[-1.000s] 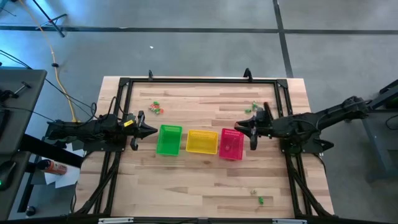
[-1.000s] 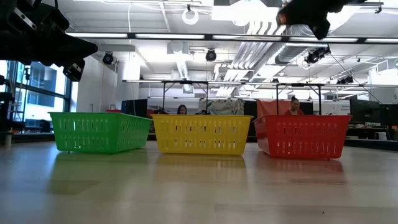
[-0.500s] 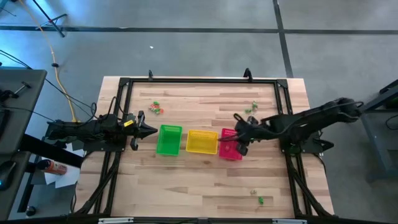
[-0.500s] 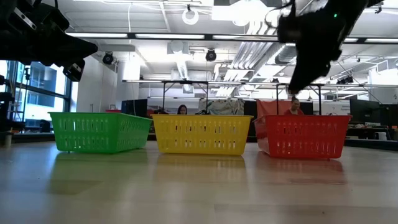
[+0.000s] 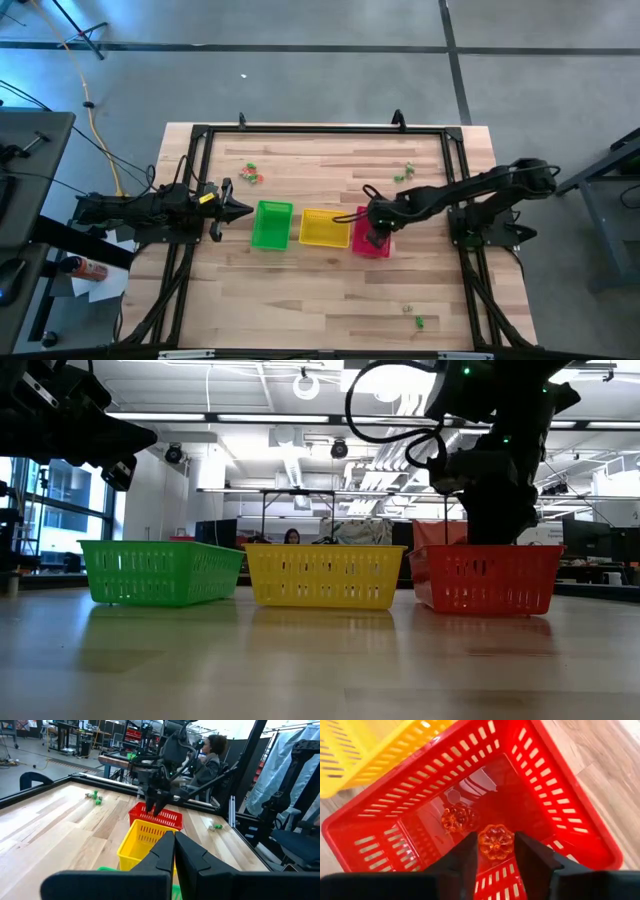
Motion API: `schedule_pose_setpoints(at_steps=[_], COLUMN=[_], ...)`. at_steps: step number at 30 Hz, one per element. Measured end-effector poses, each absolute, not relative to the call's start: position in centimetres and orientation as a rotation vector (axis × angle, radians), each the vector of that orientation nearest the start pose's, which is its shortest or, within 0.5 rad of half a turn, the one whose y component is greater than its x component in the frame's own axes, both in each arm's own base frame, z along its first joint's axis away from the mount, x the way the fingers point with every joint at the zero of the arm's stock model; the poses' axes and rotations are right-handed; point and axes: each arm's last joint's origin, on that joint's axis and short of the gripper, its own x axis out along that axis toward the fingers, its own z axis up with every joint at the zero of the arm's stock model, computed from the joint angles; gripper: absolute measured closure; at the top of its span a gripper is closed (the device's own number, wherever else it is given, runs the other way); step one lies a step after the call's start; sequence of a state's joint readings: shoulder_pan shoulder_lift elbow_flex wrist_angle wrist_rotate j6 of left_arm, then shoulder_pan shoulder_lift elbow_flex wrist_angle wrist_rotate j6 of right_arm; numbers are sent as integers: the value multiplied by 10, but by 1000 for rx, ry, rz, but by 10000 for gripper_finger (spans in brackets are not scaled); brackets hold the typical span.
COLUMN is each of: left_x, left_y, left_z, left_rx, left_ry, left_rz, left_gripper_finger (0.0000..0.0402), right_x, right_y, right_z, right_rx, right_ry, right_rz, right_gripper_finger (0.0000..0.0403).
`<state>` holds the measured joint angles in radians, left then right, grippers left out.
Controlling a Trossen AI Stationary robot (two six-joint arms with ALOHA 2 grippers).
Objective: Sort Halloween decoration
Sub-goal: Put the orange pumpkin toy into the red basket
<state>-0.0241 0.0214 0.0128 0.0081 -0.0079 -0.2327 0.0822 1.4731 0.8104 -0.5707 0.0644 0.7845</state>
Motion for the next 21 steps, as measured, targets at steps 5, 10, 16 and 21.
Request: schedule_pose_setpoints(at_steps=[5, 10, 16, 21], left_x=[98, 98, 98, 98], left_y=[-2, -2, -2, -2], left_z=[167, 167, 167, 167], left_rx=[-233, -232, -233, -233], left_ry=[2, 2, 2, -3], left_rz=[-16, -16, -16, -12], left_gripper_finger=[398, 398, 398, 398], right_x=[257, 267, 281, 261], right_y=[20, 21, 25, 34], right_z=[178, 201, 264, 307], right_rx=[621, 642, 600, 523], right_ry=[1132, 1081, 910, 770], right_rz=[-445, -421, -319, -348], right_gripper_finger=[214, 192, 191, 190])
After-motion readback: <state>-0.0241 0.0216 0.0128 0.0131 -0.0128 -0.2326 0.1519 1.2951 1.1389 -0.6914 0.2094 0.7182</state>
